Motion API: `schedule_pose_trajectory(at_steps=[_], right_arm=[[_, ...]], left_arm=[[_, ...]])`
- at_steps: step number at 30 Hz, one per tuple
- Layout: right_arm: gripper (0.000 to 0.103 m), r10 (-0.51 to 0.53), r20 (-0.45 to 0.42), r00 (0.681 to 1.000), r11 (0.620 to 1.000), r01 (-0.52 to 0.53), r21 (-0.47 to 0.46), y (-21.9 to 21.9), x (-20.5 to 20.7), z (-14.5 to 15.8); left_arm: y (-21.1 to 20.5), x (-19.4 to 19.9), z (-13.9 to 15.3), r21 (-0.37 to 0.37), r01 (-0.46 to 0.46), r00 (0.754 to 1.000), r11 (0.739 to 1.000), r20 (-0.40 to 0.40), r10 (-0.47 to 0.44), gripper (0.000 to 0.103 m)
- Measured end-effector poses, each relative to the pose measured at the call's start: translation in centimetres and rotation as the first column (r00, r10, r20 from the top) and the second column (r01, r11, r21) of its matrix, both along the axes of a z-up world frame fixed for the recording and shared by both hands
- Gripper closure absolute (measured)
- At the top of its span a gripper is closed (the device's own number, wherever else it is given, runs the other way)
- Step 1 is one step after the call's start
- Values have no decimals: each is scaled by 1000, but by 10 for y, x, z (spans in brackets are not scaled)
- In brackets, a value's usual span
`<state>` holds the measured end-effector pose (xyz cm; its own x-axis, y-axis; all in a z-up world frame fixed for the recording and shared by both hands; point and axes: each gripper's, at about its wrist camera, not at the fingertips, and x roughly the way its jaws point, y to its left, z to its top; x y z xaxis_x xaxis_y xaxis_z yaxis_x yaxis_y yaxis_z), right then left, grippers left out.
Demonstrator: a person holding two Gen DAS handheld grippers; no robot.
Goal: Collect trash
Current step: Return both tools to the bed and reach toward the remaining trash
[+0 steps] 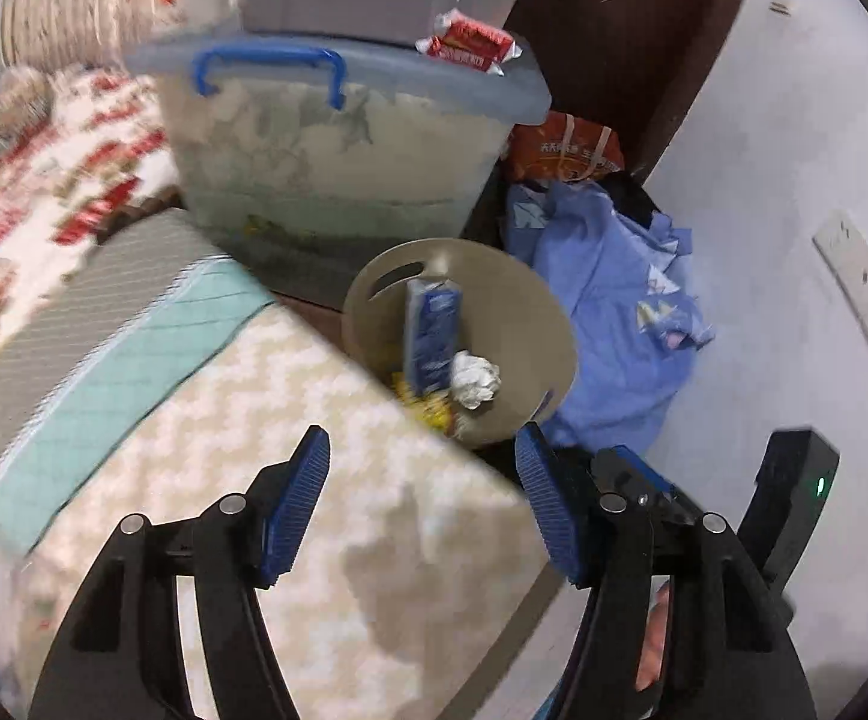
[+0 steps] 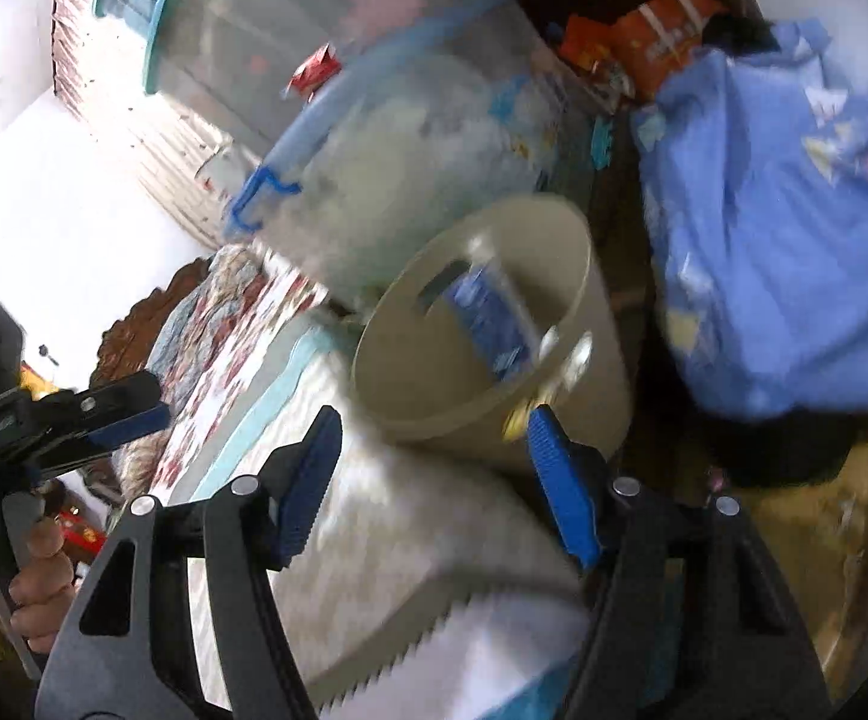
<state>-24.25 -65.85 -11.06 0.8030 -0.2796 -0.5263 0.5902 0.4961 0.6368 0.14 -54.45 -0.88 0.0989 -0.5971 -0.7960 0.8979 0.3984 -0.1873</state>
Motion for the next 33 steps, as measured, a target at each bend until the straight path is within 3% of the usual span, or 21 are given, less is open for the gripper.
schedule_pose_trajectory(at_steps=[6, 14, 17, 20, 24, 27, 33], right_arm=[[37, 71, 7, 997, 997, -71, -15, 67, 10, 9], [36, 164, -37, 986, 981, -167, -102, 162, 28, 43], [35, 175, -56, 983, 977, -181, -113, 192, 32, 52], [24, 182, -86, 980, 973, -192, -129, 221, 36, 62], [19, 195, -113, 974, 968, -210, -137, 253, 40, 70], [18, 206, -131, 970, 967, -222, -125, 272, 45, 74], [13, 216, -156, 964, 960, -239, -147, 306, 48, 79]], left_arm=[[98, -24, 3, -15, -91, 986, 996, 140, 92, 40], [213, -20, 13, -73, -241, 950, 968, 187, 250, 35], [256, -16, 19, -98, -298, 929, 949, 197, 312, 35], [299, -11, 23, -132, -357, 904, 925, 200, 378, 34], [345, -8, 27, -166, -426, 865, 889, 212, 454, 29], [371, -5, 28, -179, -470, 837, 864, 221, 501, 29], [405, -3, 31, -204, -517, 803, 831, 221, 554, 22]])
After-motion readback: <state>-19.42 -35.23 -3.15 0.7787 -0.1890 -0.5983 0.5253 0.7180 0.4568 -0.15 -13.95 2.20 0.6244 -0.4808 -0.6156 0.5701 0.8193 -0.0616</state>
